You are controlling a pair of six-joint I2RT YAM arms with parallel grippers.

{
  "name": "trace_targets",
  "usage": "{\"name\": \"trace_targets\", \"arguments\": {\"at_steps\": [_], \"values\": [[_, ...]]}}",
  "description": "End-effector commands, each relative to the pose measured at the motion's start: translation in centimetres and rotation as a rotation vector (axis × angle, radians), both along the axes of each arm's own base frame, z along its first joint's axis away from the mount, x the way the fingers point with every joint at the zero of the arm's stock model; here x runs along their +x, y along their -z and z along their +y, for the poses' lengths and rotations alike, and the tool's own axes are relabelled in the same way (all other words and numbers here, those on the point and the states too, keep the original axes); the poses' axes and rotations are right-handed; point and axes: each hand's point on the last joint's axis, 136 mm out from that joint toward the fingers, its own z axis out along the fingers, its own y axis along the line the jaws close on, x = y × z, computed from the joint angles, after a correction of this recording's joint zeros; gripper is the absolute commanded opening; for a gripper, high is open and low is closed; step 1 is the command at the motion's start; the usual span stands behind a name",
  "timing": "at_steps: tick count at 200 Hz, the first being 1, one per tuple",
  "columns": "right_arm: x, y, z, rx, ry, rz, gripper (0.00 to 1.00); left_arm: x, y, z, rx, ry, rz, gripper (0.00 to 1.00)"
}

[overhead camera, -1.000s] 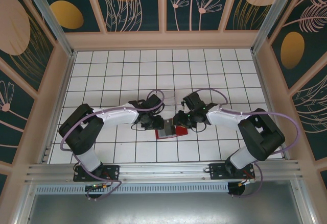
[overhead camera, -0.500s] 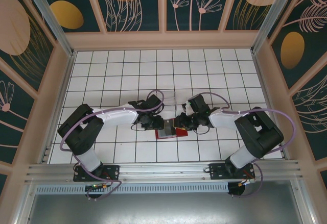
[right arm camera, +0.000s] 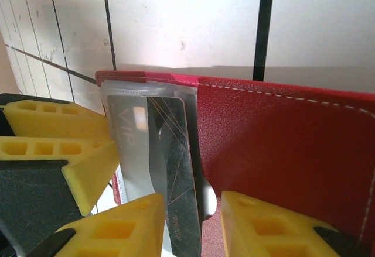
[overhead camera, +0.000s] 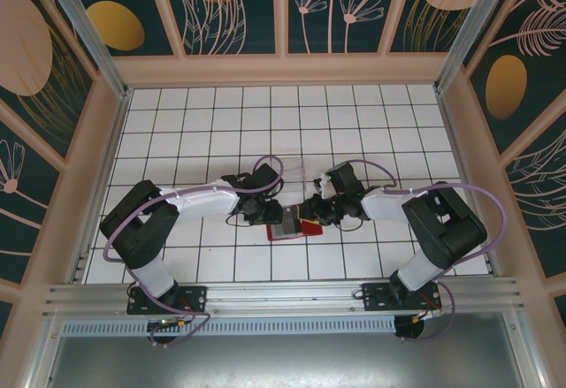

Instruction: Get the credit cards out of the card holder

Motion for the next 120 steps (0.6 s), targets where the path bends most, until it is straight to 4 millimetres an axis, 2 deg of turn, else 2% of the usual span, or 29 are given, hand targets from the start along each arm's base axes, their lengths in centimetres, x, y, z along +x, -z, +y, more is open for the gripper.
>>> {"name": "trace_targets", "arguments": {"at_steps": [1, 28, 60, 95, 120], "values": [[-1.7, 1.2, 0.6, 0.001, -0.069, 0.048, 0.31, -2.6, 3.7, 2.9, 0.132, -0.003, 0.102, 0.31], [-1.4, 0.8, 0.5, -0.029, -0.072, 0.034, 0.27, -2.6, 3.7, 2.9, 0.135, -0.003, 0.102, 0.30], [-0.4, 0.6, -0.2, -0.157, -0.052, -0.001, 0.32, -2.6, 3.9, 3.2, 0.146, -0.005, 0.102, 0.29], [-0.6, 1.3, -0.2, -0.232, -0.060, 0.012, 0.33, -2.7, 4.2, 3.3, 0.147, -0.003, 0.102, 0.29], [-0.9, 1.5, 0.4, -0.219, -0.071, 0.021, 0.33, -3.0, 4.5, 3.3, 0.139, -0.003, 0.108, 0.28]]}}
